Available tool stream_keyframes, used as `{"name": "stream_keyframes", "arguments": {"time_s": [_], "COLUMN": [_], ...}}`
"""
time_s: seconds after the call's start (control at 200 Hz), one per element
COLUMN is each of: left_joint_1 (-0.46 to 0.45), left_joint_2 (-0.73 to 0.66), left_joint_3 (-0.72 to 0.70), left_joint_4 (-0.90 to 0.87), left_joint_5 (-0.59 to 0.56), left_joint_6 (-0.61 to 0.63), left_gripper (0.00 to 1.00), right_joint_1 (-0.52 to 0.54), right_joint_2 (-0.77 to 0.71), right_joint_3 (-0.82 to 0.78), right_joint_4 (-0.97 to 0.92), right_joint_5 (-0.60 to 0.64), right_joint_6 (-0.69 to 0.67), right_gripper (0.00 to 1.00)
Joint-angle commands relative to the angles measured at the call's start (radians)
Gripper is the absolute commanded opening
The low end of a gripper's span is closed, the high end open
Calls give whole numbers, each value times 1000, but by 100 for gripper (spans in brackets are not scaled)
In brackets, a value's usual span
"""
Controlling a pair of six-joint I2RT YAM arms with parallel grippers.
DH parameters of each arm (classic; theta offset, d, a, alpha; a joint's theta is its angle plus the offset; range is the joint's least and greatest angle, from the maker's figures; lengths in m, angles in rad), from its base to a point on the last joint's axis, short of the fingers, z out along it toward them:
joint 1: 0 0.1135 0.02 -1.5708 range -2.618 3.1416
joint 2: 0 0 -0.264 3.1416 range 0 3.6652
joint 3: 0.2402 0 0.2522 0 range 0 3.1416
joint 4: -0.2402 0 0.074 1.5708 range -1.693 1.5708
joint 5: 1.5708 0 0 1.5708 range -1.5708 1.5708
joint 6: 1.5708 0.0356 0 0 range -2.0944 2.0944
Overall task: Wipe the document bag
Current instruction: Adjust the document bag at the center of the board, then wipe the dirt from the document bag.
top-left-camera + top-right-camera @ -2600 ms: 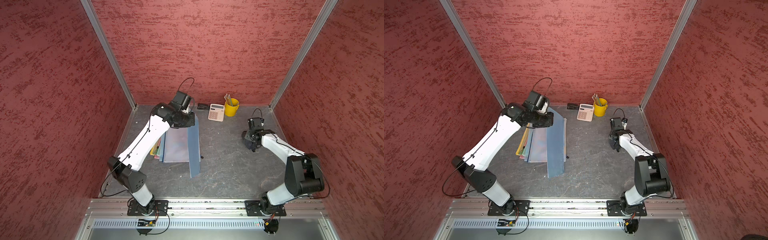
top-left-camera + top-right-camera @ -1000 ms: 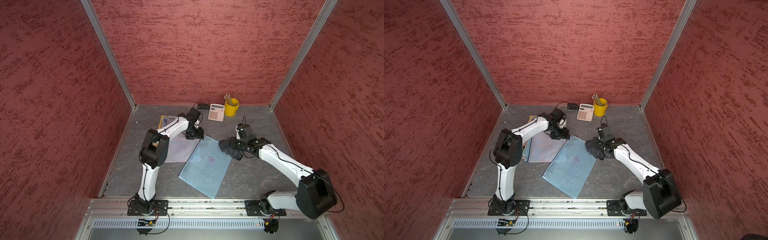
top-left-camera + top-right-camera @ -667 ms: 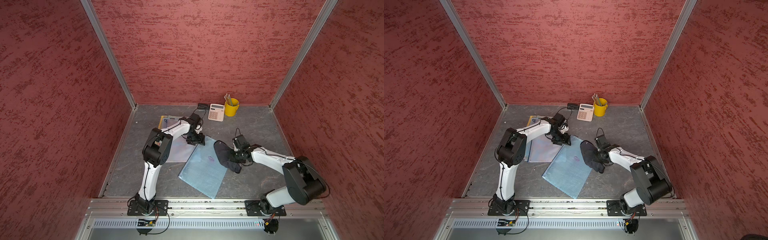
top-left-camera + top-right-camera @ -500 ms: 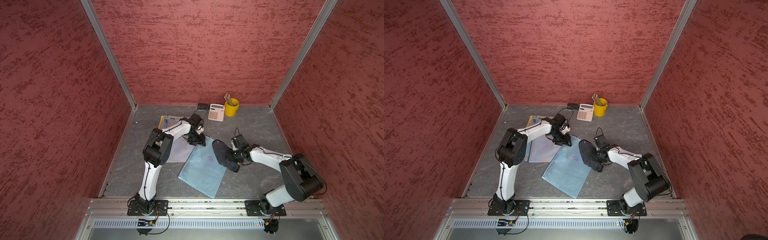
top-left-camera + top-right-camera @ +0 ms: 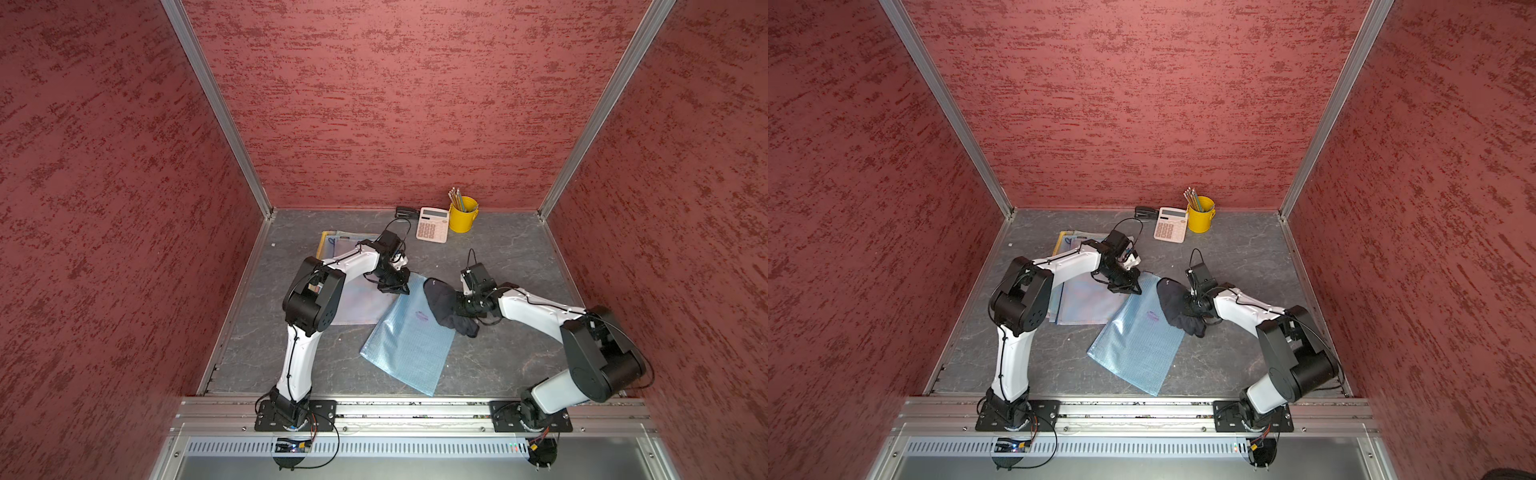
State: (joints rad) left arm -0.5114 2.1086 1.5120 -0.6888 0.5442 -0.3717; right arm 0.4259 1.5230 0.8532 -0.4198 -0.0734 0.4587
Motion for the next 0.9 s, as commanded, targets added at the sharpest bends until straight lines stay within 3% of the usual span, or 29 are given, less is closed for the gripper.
{"name": "stream_keyframes", "arguments": {"time_s": [0.0, 0.145, 0.371, 0.481, 0.566, 0.616, 0.756, 0.897], "left_joint_1": [-1, -29, -106, -125, -128, -128, -128, -115], "left_joint_2": [-75, -87, -17, 7, 7, 5, 3, -2], "left_joint_3": [-81, -160, -163, -157, -171, -183, -221, -260], "left_joint_4": [208, 385, 554, 549, 554, 554, 582, 629], "left_joint_5": [40, 30, 12, -1, -13, -22, -47, -59], "left_joint_6": [-230, -429, -604, -611, -617, -619, -652, -695], "left_gripper": [0, 0, 0, 0, 0, 0, 0, 0], "right_joint_1": [17, 92, 199, 208, 208, 208, 208, 228], "right_joint_2": [-98, -124, -34, -4, -21, -28, 46, 91], "right_joint_3": [134, 200, 62, -6, -56, -68, -45, -53], "right_joint_4": [-57, -75, 60, 97, 145, 170, 224, 203], "right_joint_5": [78, 92, 53, 152, 242, 263, 240, 268], "right_joint_6": [-147, -151, -80, -32, 1, 8, 21, 40], "right_gripper": [9, 15, 20, 39, 69, 74, 76, 67]}}
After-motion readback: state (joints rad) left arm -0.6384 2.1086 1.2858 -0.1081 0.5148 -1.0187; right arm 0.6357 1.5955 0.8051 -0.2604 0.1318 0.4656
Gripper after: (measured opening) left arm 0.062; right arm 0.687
